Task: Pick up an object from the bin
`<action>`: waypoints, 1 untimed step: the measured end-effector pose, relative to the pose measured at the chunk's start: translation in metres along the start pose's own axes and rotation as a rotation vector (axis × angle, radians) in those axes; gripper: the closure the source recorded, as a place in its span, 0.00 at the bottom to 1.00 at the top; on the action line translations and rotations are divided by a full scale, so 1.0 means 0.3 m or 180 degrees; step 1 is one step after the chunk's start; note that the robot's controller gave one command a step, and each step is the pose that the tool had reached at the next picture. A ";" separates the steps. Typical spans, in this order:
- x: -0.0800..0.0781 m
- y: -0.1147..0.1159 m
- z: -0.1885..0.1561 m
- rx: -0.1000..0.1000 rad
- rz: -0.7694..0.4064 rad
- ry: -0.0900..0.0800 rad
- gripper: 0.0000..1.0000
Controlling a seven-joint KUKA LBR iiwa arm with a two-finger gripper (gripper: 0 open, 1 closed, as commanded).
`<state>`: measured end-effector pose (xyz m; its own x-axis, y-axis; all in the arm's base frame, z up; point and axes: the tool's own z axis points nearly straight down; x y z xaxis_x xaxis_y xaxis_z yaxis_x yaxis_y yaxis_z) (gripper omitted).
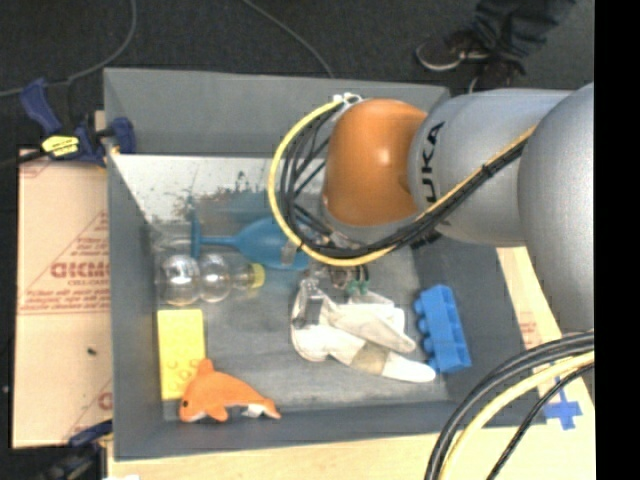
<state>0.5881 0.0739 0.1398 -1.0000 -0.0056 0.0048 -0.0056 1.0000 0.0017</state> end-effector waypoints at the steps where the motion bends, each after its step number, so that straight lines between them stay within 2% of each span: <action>1: -0.006 -0.001 -0.016 -0.0003 0.0008 -0.0026 0.00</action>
Offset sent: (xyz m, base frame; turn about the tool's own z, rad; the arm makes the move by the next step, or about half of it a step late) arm 0.0470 0.0804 -0.0698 -0.2231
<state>0.5900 0.0737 0.1446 -1.0000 -0.0029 -0.0033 -0.0030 1.0000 0.0027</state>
